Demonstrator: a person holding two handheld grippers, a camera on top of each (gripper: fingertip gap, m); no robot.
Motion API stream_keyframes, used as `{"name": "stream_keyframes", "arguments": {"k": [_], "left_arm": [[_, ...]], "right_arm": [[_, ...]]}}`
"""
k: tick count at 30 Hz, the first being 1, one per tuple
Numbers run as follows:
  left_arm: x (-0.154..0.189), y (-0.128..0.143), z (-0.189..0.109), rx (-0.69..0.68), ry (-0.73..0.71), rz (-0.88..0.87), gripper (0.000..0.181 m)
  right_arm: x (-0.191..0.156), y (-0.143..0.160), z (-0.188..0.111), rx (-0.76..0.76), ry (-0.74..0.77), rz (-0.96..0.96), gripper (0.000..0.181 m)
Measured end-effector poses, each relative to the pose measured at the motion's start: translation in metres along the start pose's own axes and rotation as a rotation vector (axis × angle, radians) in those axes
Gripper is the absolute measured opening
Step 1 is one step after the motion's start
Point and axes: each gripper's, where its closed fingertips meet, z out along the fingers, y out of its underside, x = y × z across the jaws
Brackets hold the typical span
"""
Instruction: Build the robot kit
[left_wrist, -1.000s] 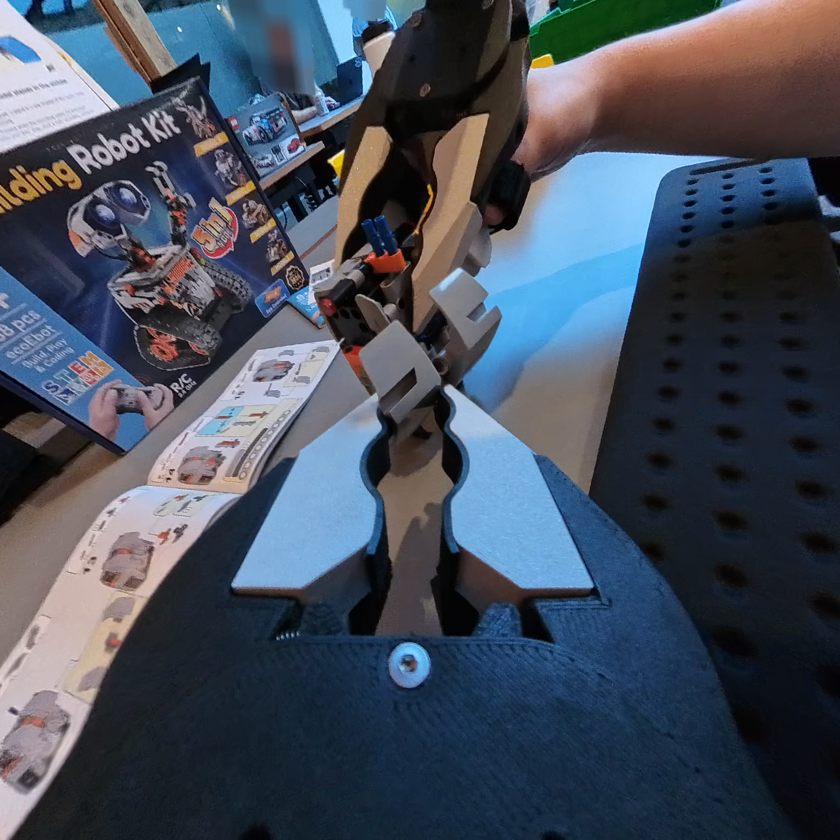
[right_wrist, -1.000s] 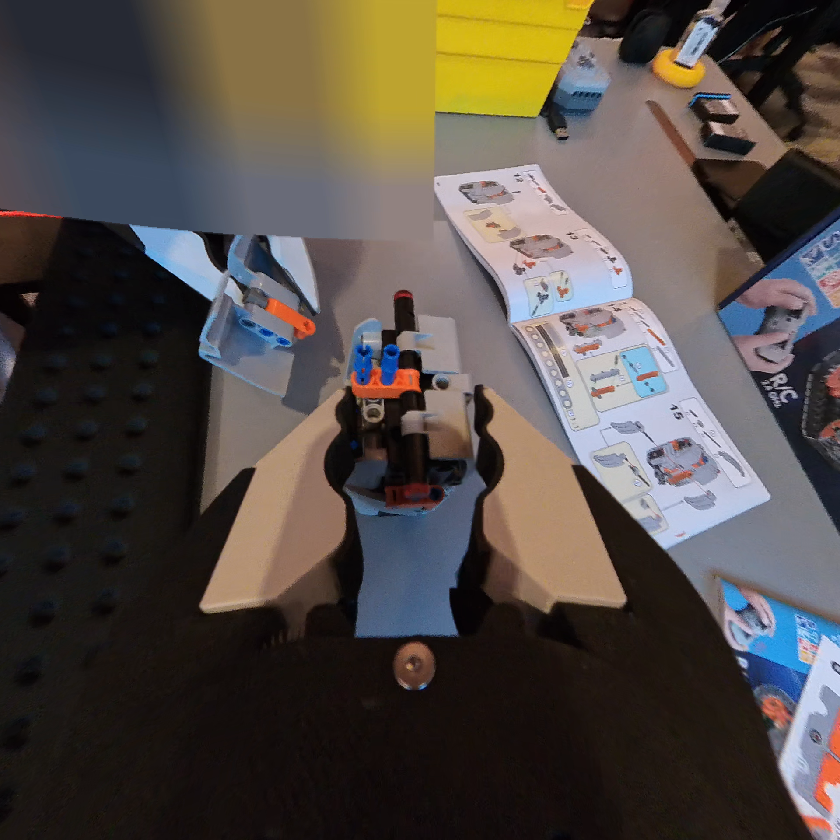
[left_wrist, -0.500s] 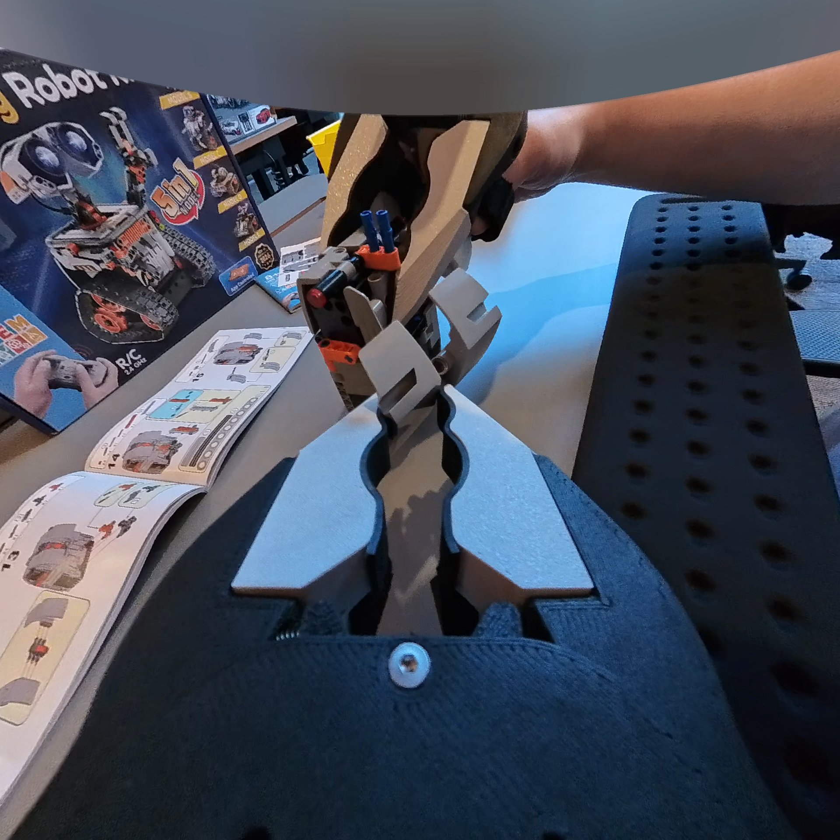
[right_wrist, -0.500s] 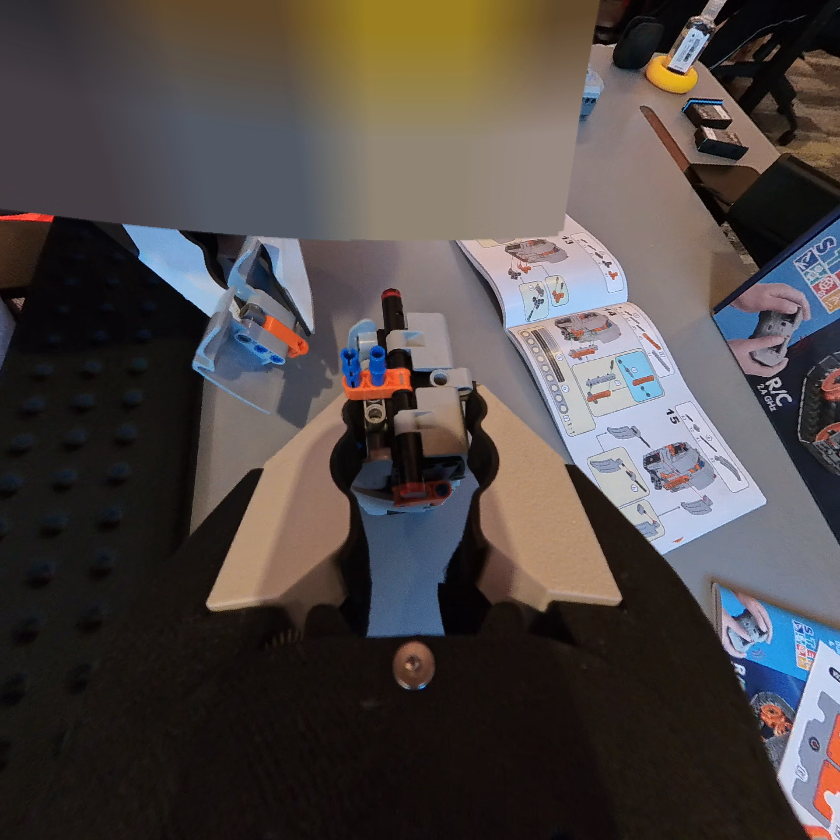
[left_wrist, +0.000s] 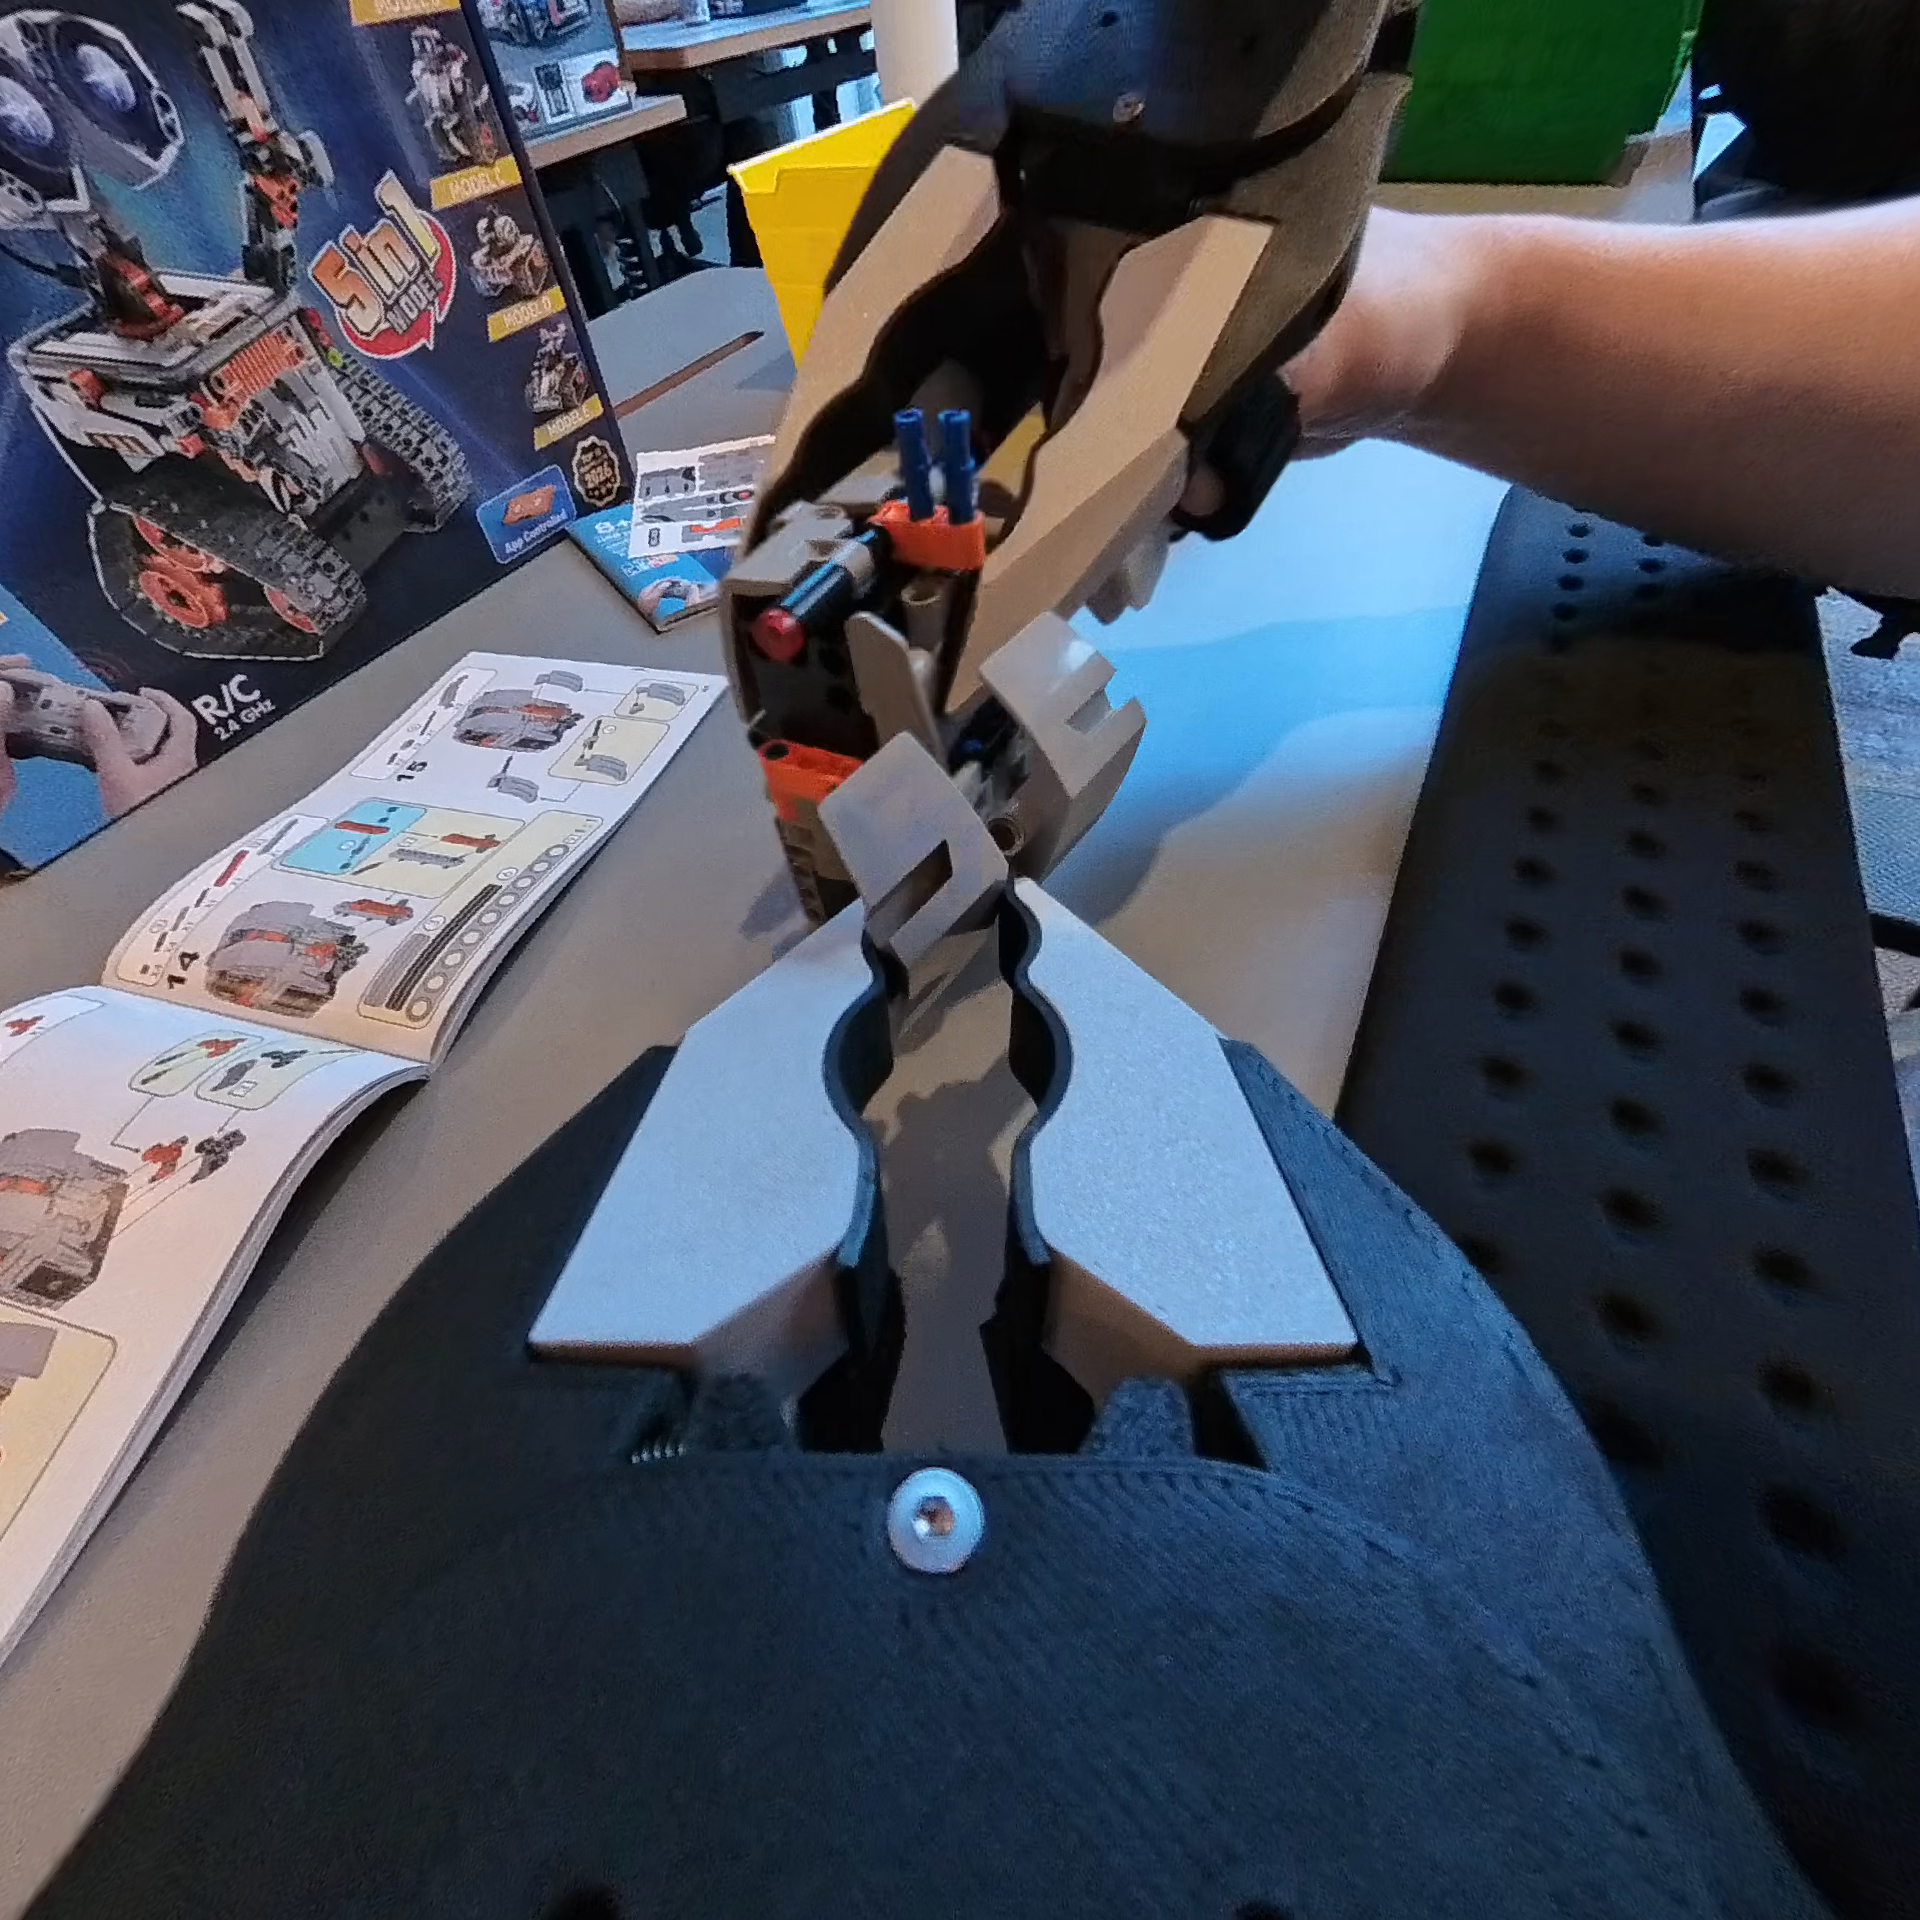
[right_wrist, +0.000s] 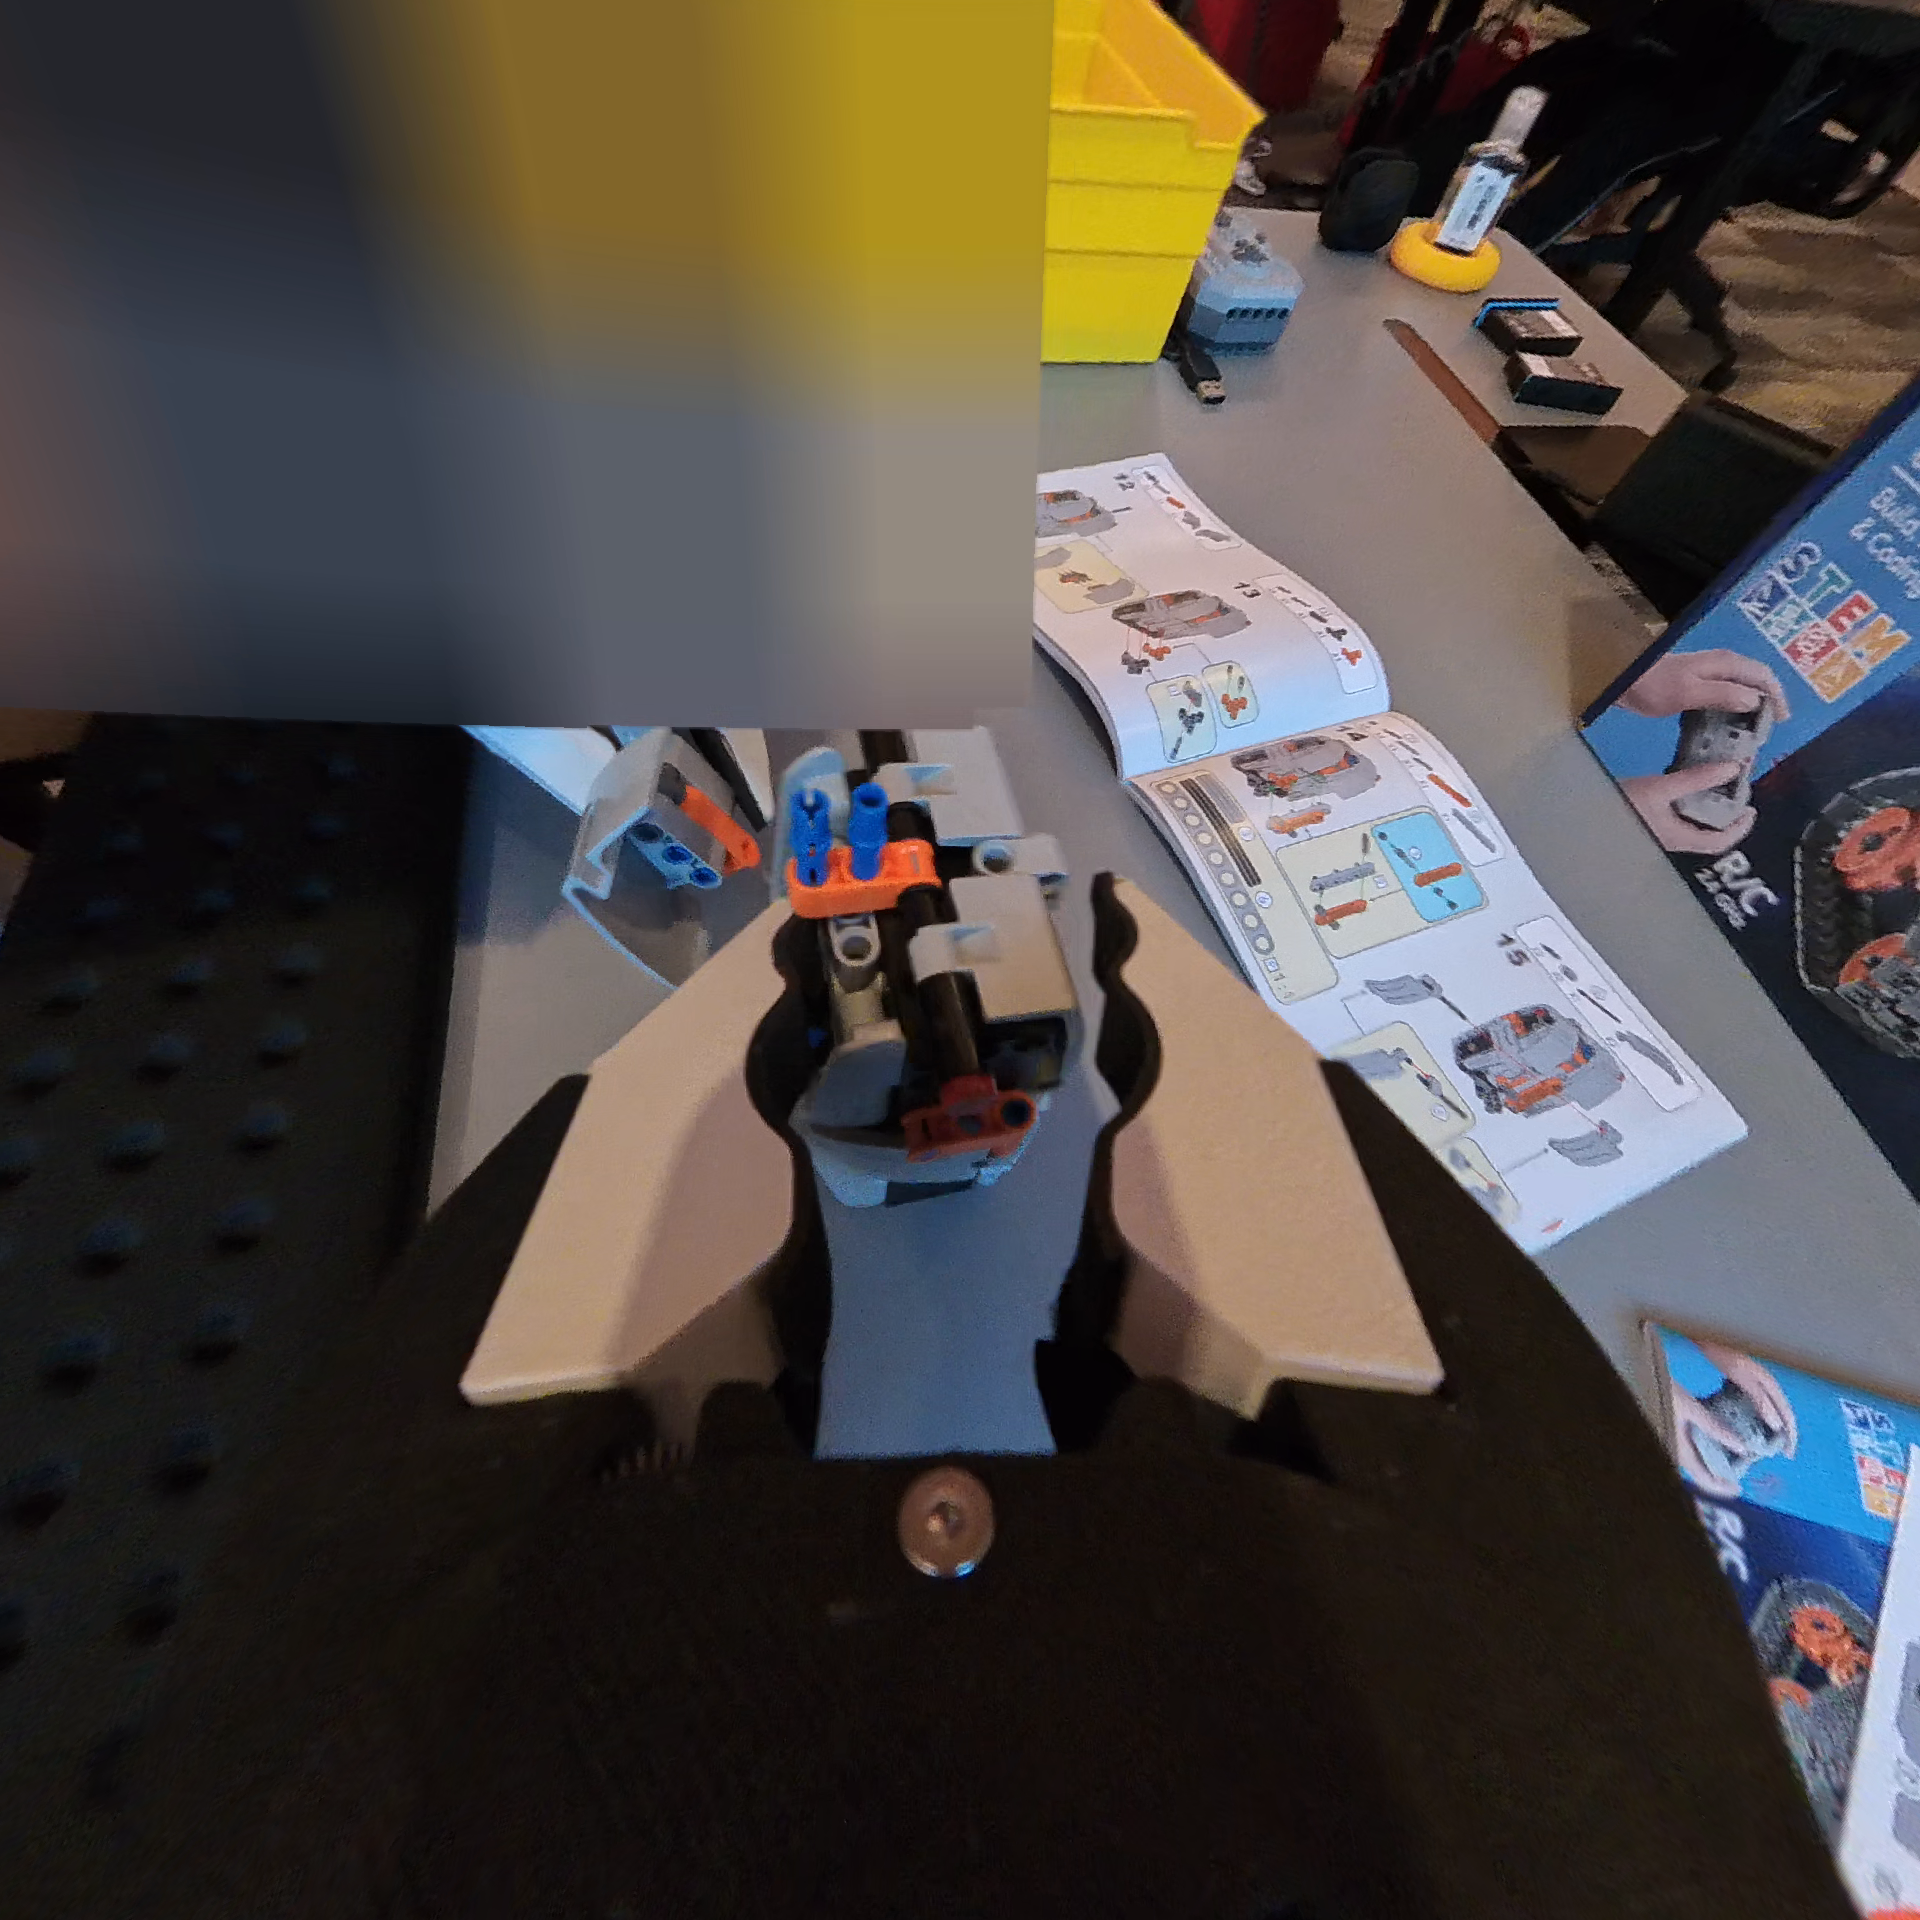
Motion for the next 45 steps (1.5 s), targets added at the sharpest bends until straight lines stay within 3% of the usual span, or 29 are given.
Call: {"name": "stream_keyframes", "arguments": {"k": [2,9,13,16,18,20,24,27,30,31,36,42,45], "left_arm": [[0.0,-0.002,0.002,-0.001,-0.002,-0.019,0.014],[0.004,0.001,0.012,-0.032,-0.025,0.013,0.014],[0.007,0.005,0.009,-0.058,-0.068,0.027,0.015],[0.014,-0.001,0.008,-0.046,-0.093,0.043,0.014],[0.017,-0.004,0.01,-0.058,-0.121,0.066,0.015],[0.024,-0.009,0.015,-0.052,-0.098,0.062,0.014],[0.028,-0.014,0.025,-0.047,-0.084,0.028,0.014],[0.028,-0.019,0.029,-0.035,-0.085,0.012,0.014],[0.028,-0.022,0.03,-0.044,-0.09,-0.01,0.014],[0.028,-0.021,0.031,-0.055,-0.09,-0.019,0.014],[0.028,-0.022,0.03,-0.06,-0.067,-0.06,0.015],[0.017,-0.036,0.001,-0.014,-0.049,-0.063,0.044],[0.002,-0.052,-0.012,0.03,-0.076,0.029,0.049]], "right_arm": [[0.001,0.003,-0.008,0.011,0.027,0.003,0.068],[-0.009,0.004,-0.009,0.056,0.041,-0.007,0.055],[-0.016,0.005,-0.011,0.03,0.063,-0.083,0.072],[-0.014,0.0,-0.031,0.096,0.153,-0.076,0.079],[-0.017,-0.016,-0.056,0.236,0.233,-0.03,0.067],[-0.036,-0.026,-0.074,0.372,0.219,0.008,0.036],[-0.049,0.001,-0.067,0.302,0.188,0.121,0.033],[-0.052,0.007,-0.061,0.316,0.114,0.263,0.03],[-0.058,0.008,-0.055,0.302,0.052,0.289,0.023],[-0.057,0.007,-0.055,0.299,0.065,0.268,0.007],[-0.057,0.005,-0.054,0.306,0.071,0.258,0.006],[-0.049,0.0,-0.057,0.39,0.068,0.38,0.006],[-0.047,-0.001,-0.058,0.417,0.063,0.426,0.006]]}}
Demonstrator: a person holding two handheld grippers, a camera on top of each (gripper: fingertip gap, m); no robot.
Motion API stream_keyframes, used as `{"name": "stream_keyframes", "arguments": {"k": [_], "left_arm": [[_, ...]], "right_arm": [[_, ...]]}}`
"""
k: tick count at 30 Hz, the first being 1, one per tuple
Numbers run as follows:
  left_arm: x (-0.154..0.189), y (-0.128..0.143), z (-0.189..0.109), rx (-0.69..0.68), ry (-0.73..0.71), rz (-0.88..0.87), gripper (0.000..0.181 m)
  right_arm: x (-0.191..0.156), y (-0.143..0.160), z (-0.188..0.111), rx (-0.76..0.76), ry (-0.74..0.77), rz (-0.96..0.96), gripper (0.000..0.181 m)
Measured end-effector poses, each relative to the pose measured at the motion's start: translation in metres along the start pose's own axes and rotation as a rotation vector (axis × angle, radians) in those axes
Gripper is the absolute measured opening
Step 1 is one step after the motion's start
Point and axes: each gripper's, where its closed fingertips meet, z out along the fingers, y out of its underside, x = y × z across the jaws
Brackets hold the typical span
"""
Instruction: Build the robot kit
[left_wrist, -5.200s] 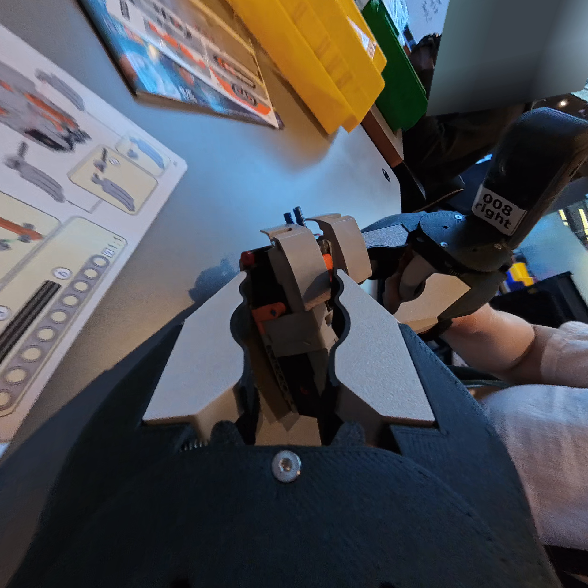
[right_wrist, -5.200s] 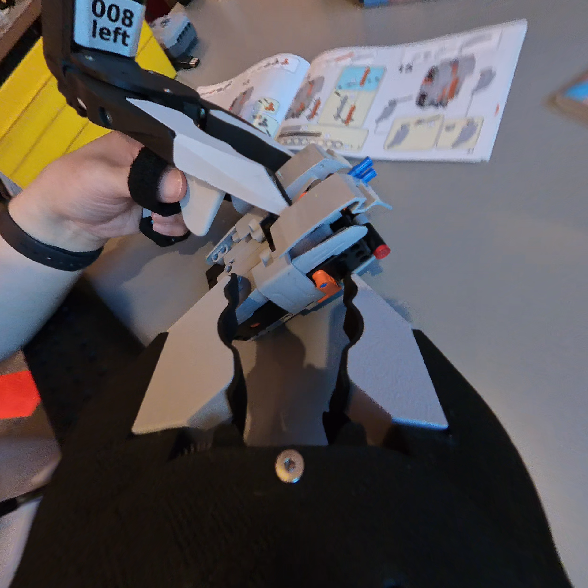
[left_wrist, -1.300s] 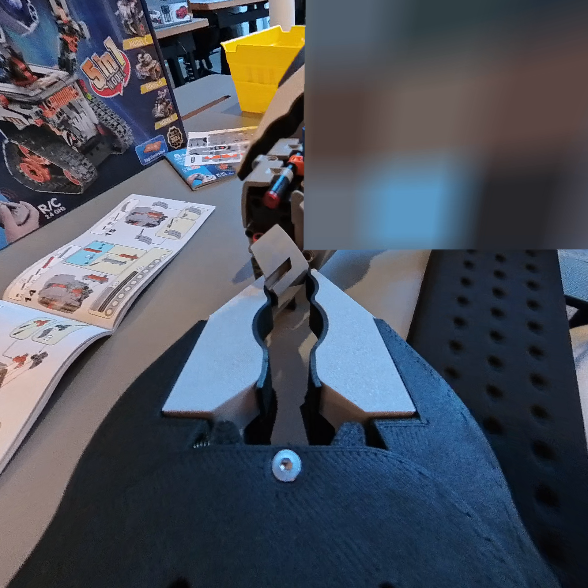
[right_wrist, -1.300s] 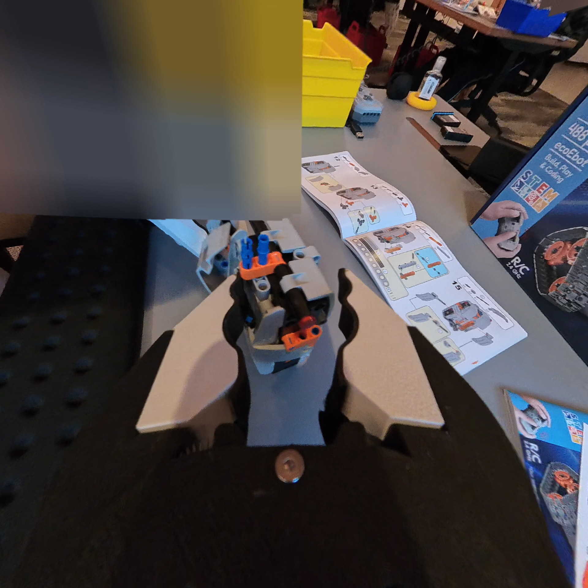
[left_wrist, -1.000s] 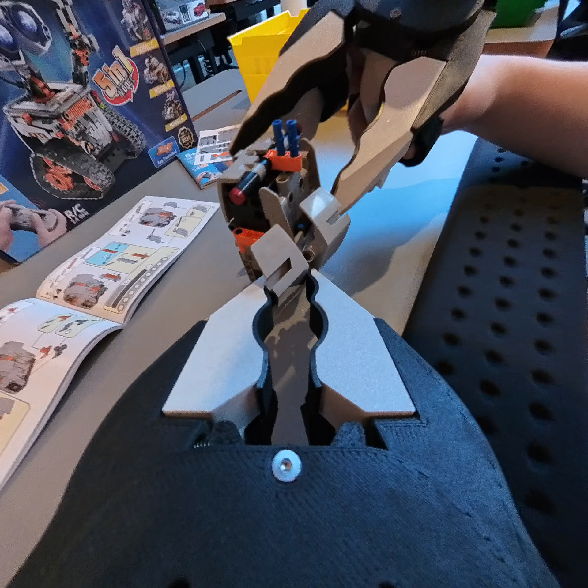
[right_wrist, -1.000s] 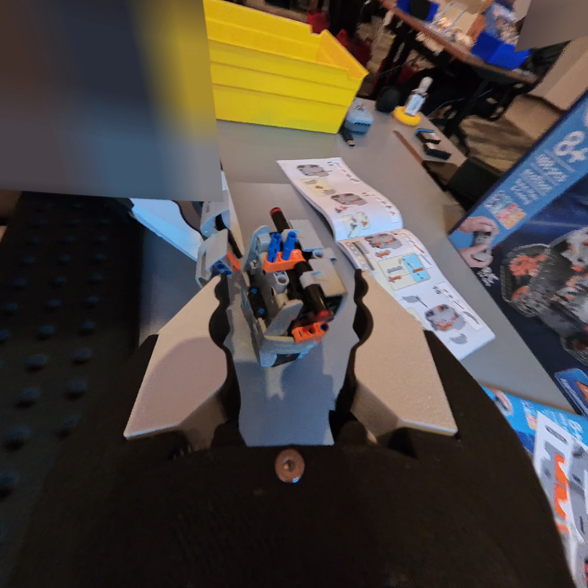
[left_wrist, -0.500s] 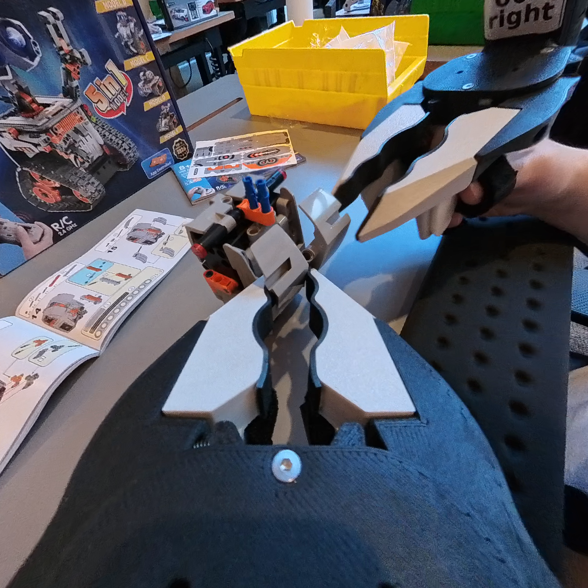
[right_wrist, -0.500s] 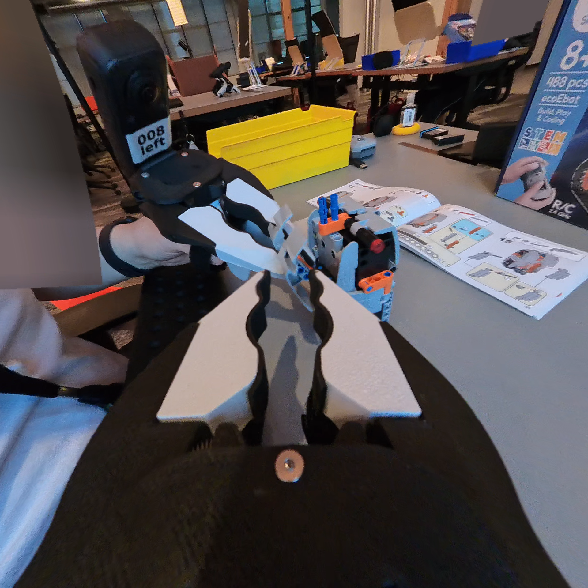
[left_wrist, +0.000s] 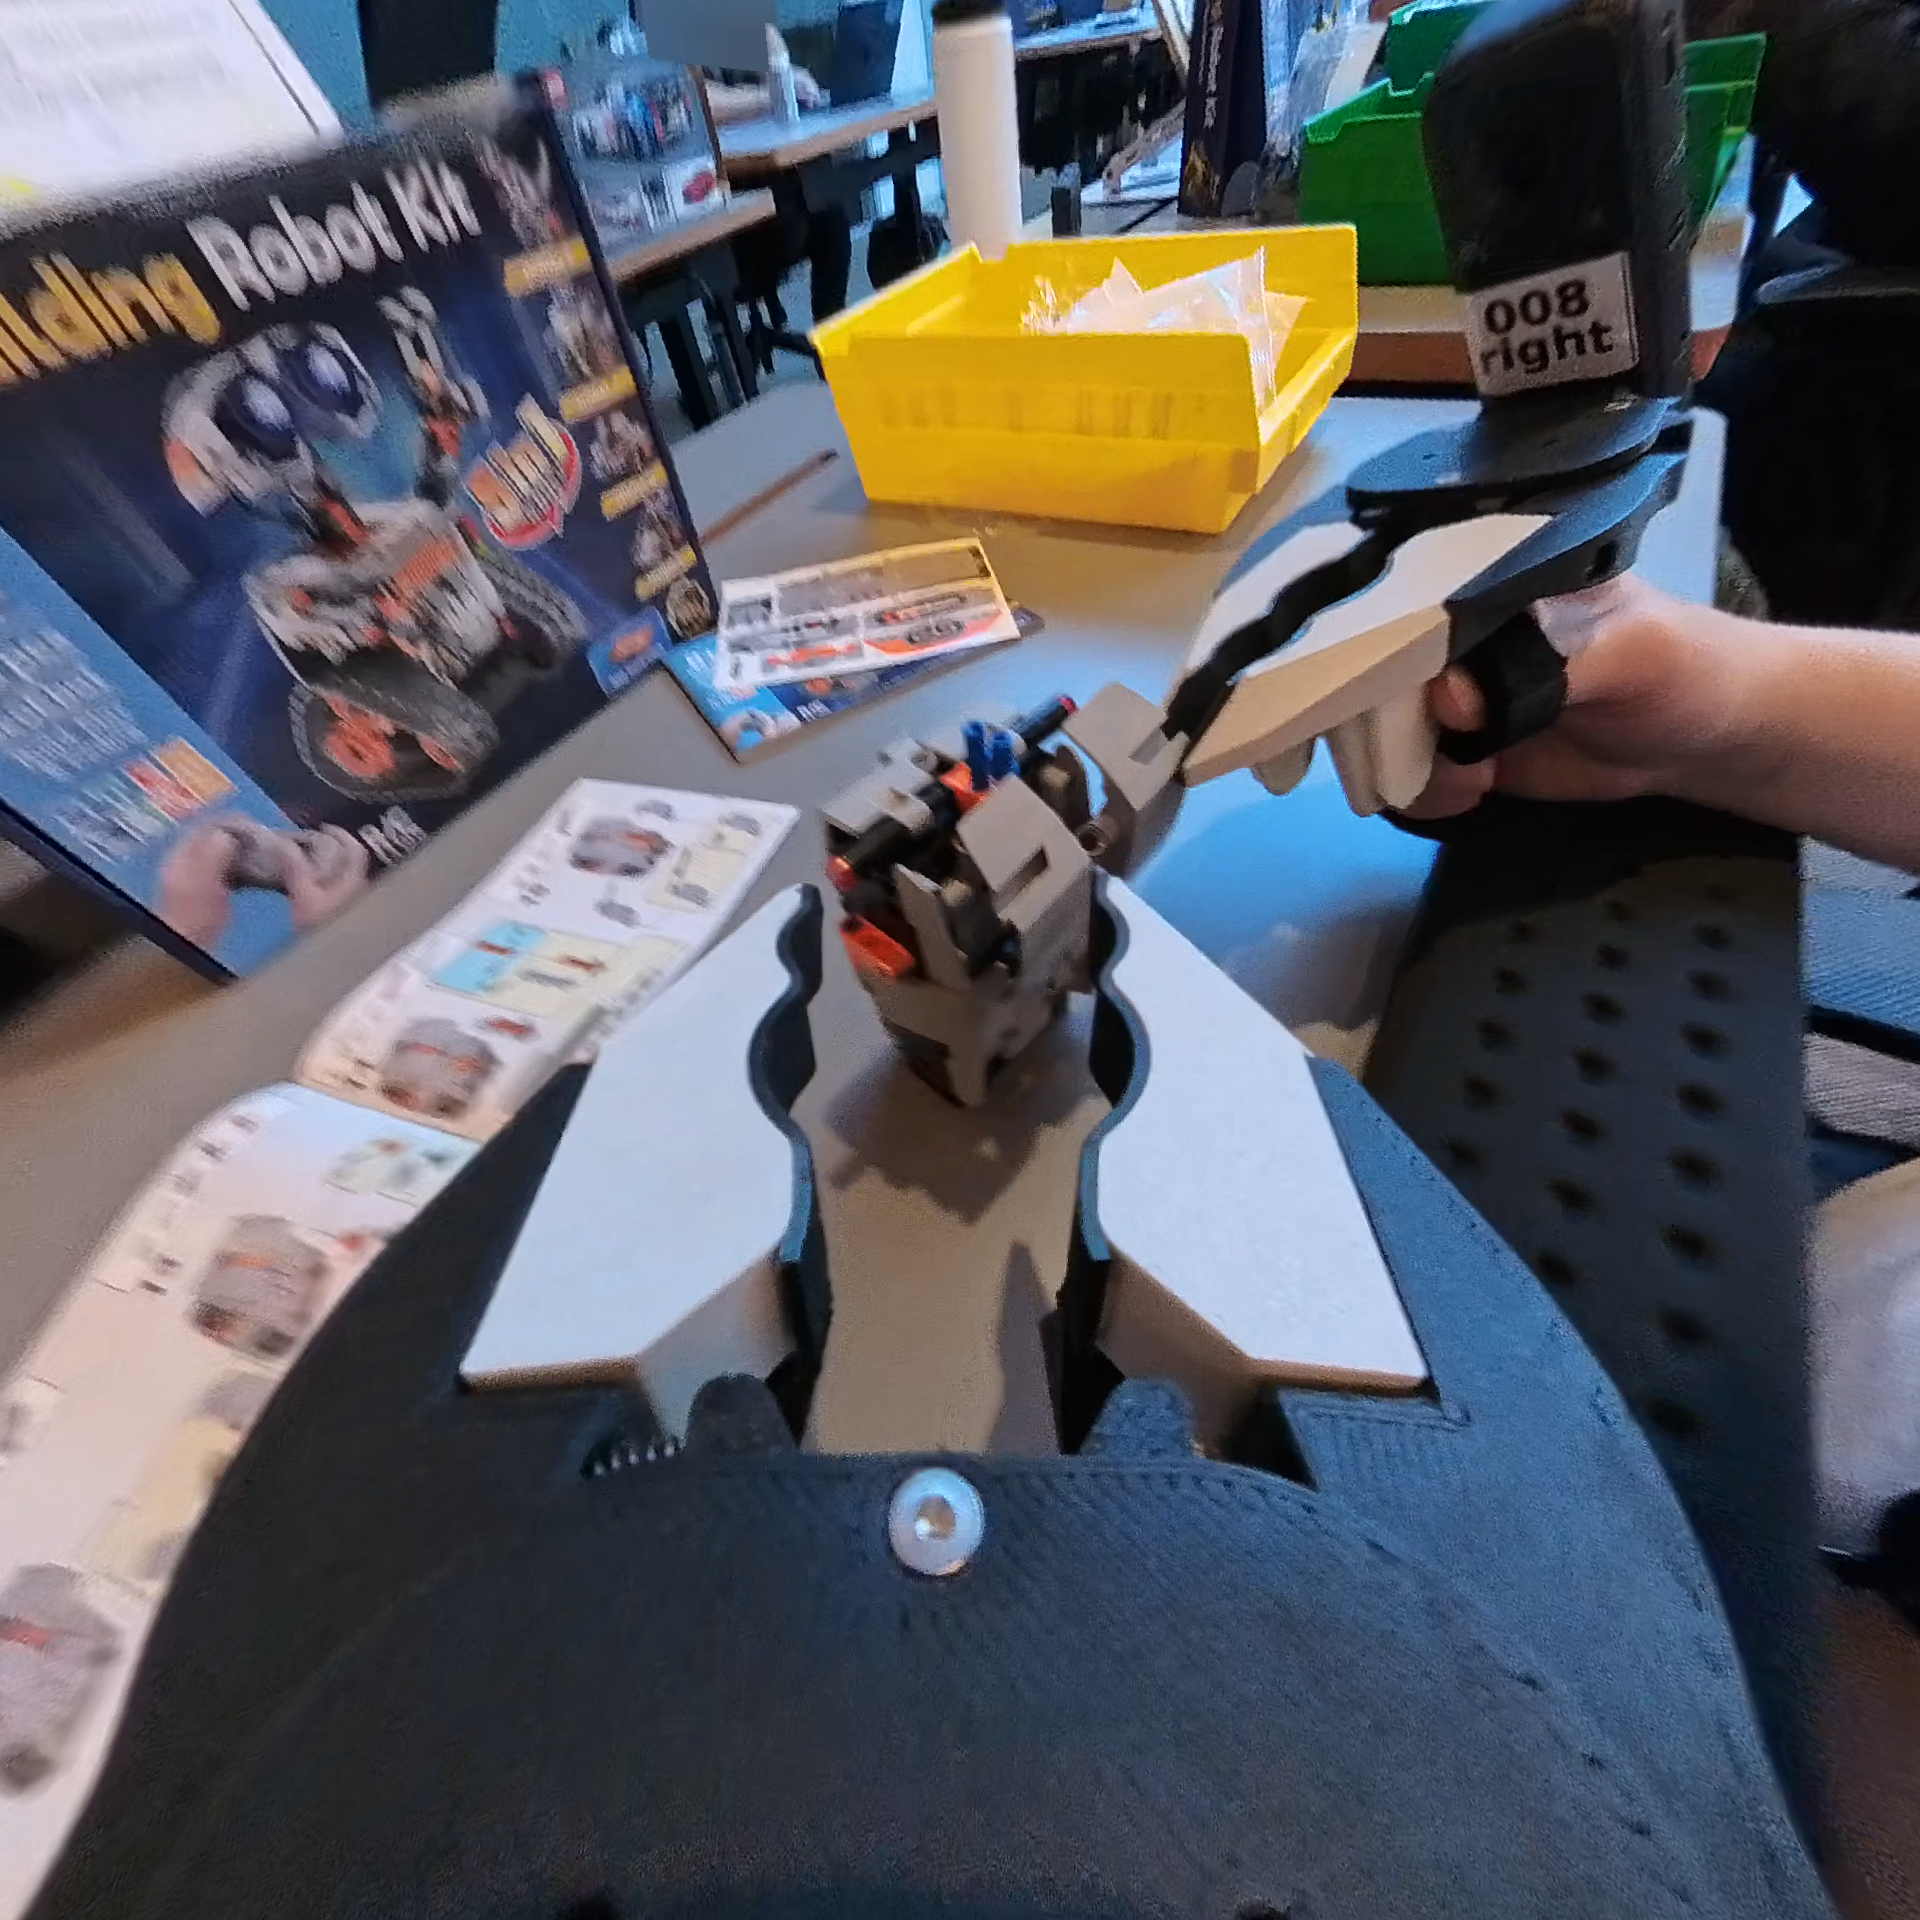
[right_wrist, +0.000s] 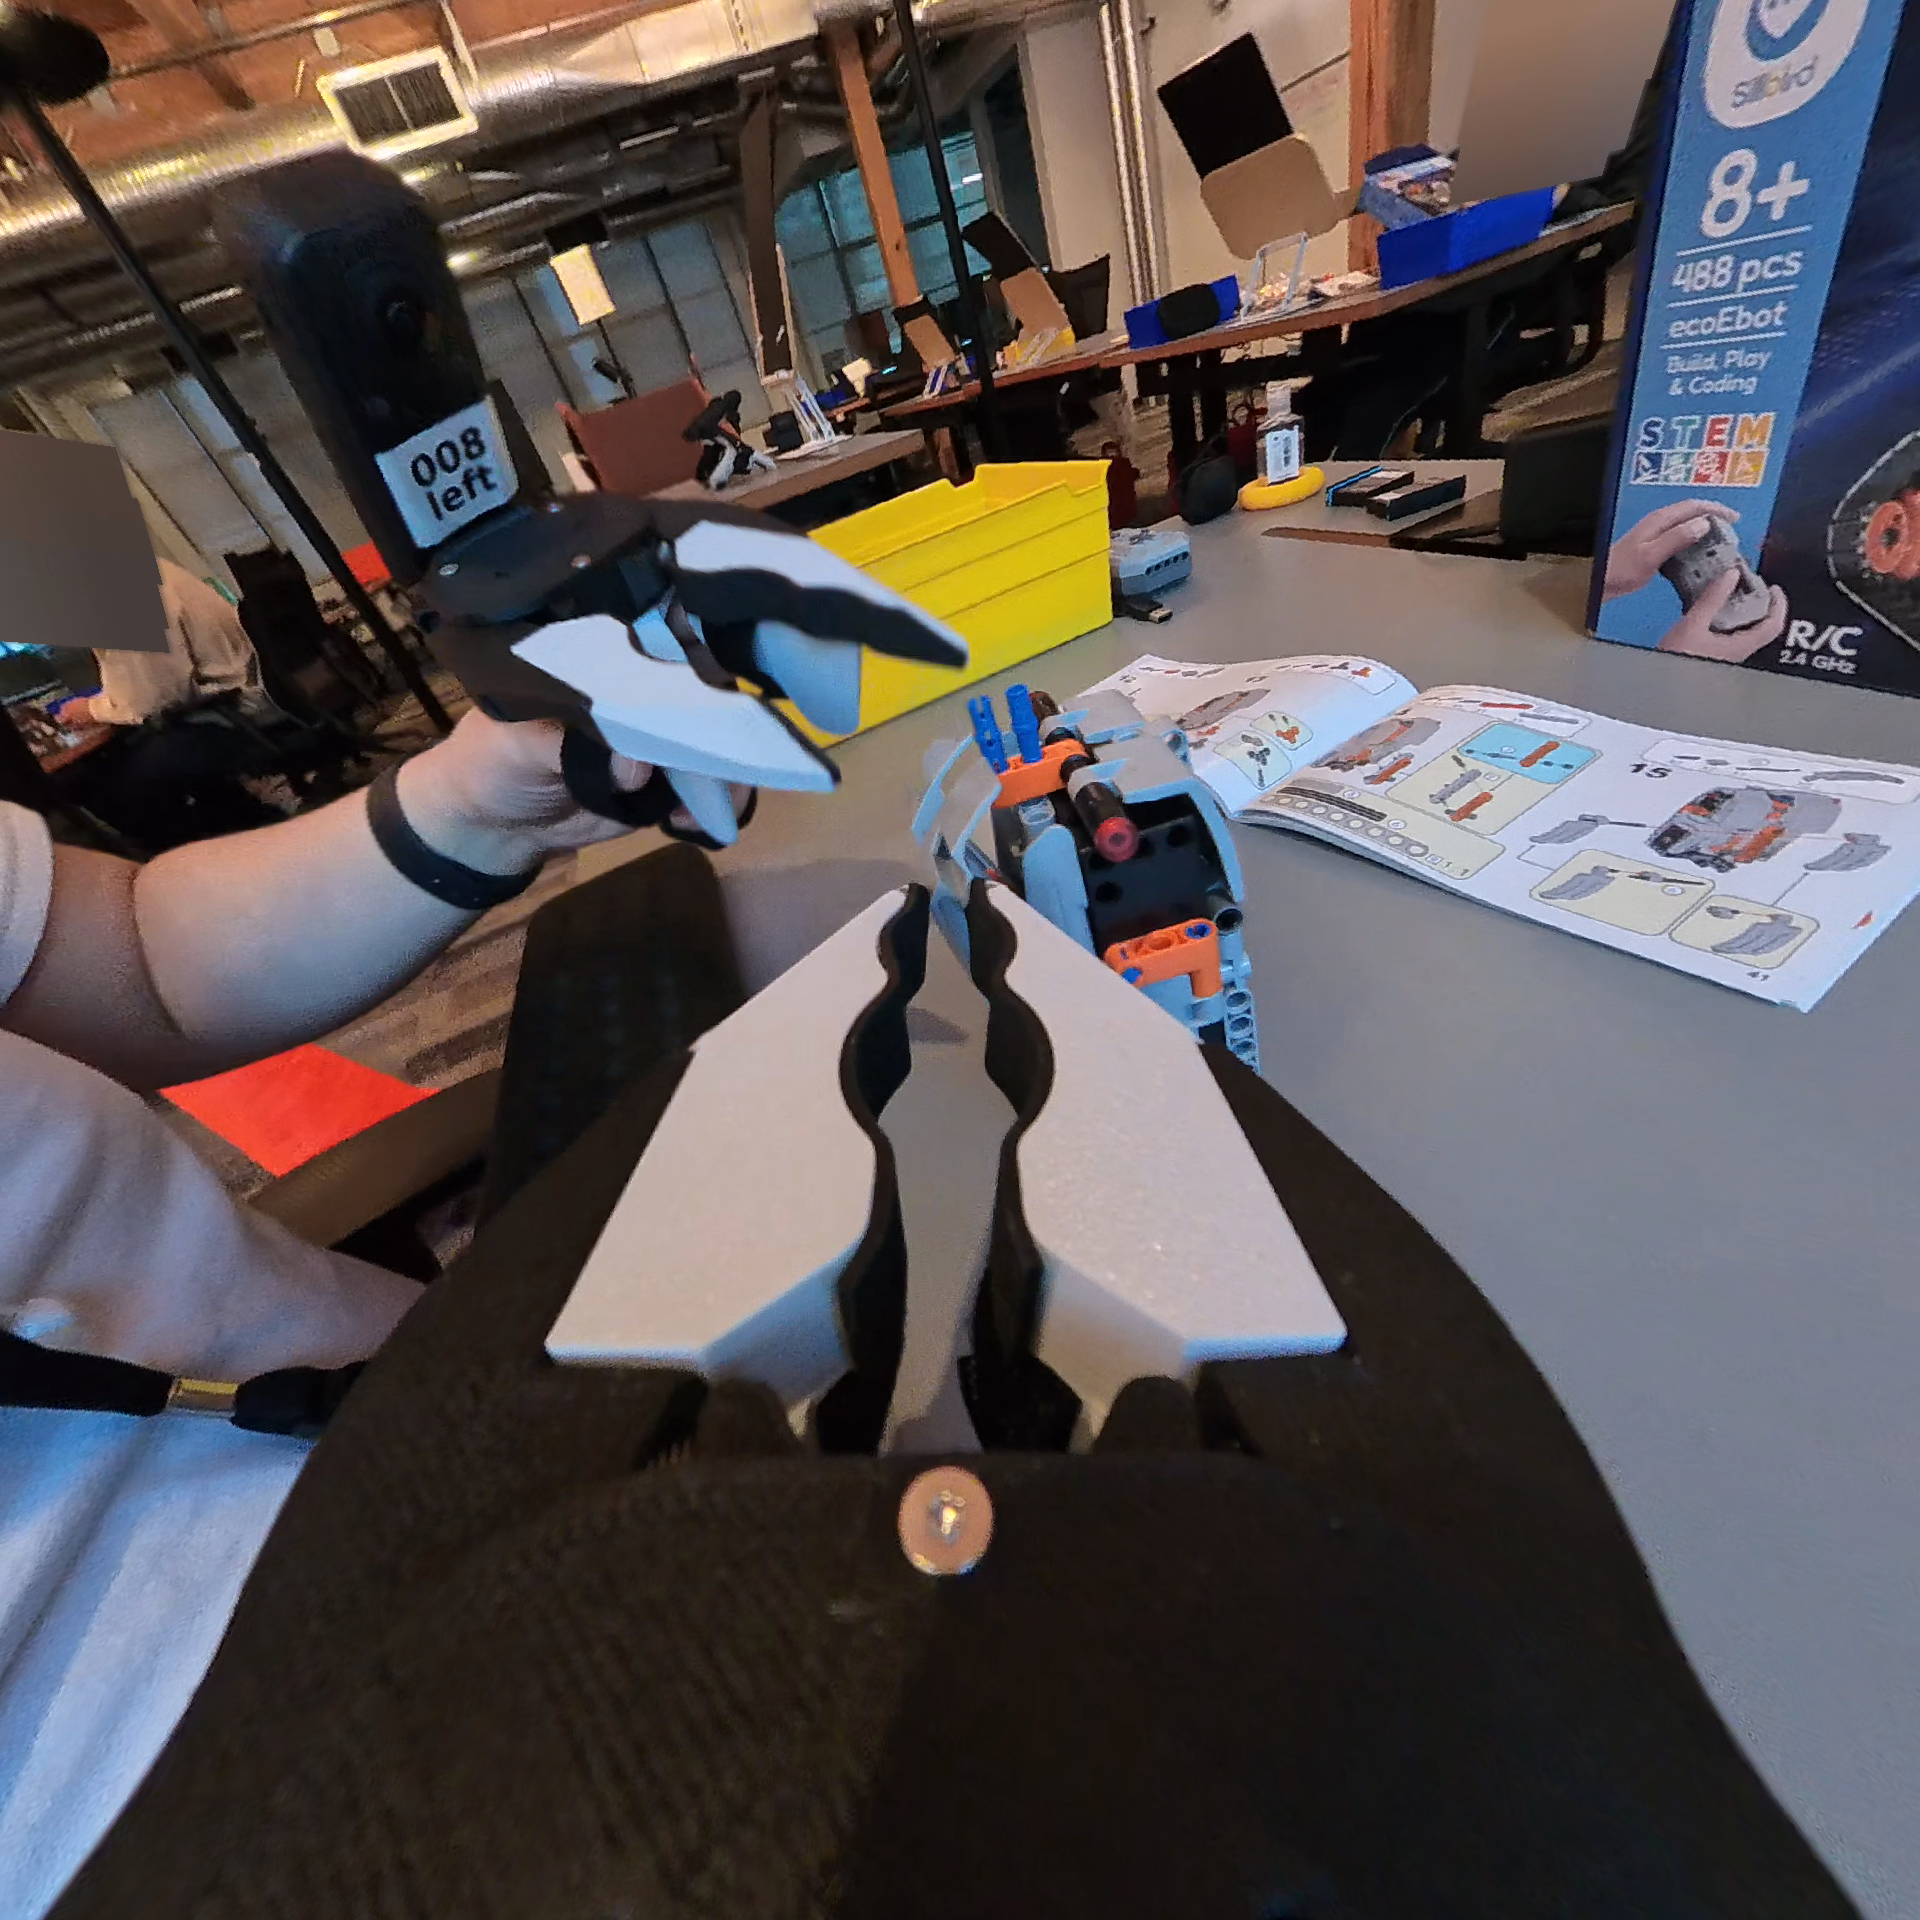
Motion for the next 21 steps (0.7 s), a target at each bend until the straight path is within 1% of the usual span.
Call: {"name": "stream_keyframes", "arguments": {"k": [2,3,6,7,8,10,12,14,17,19,21], "left_arm": [[-0.012,-0.011,0.0,0.023,-0.014,0.109,0.057],[-0.016,-0.012,0.003,0.004,-0.006,0.183,0.061],[-0.02,-0.002,0.013,-0.148,0.067,0.426,0.079],[-0.021,0.002,0.016,-0.197,0.088,0.49,0.08],[-0.021,0.005,0.019,-0.235,0.116,0.535,0.084],[-0.017,0.007,0.025,-0.28,0.195,0.556,0.083],[-0.015,0.008,0.031,-0.312,0.229,0.594,0.081],[-0.016,0.01,0.033,-0.355,0.226,0.726,0.082],[-0.021,0.009,0.033,-0.406,0.176,0.943,0.086],[-0.03,0.008,0.032,-0.427,0.115,1.094,0.085],[-0.036,0.008,0.029,-0.446,0.085,1.197,0.084]], "right_arm": [[0.0,-0.001,0.002,0.012,0.01,0.021,0.006],[0.001,-0.002,0.003,0.021,0.018,0.035,0.006],[0.006,-0.005,0.005,0.066,0.052,0.1,0.006],[0.007,-0.005,0.005,0.082,0.06,0.118,0.006],[0.007,-0.006,0.005,0.092,0.063,0.128,0.006],[0.008,-0.007,0.005,0.104,0.076,0.127,0.006],[0.007,-0.007,0.006,0.11,0.082,0.126,0.006],[0.008,-0.008,0.006,0.121,0.083,0.143,0.006],[0.009,-0.008,0.007,0.135,0.077,0.174,0.006],[0.01,-0.008,0.008,0.138,0.08,0.181,0.006],[0.01,-0.009,0.01,0.14,0.085,0.179,0.006]]}}
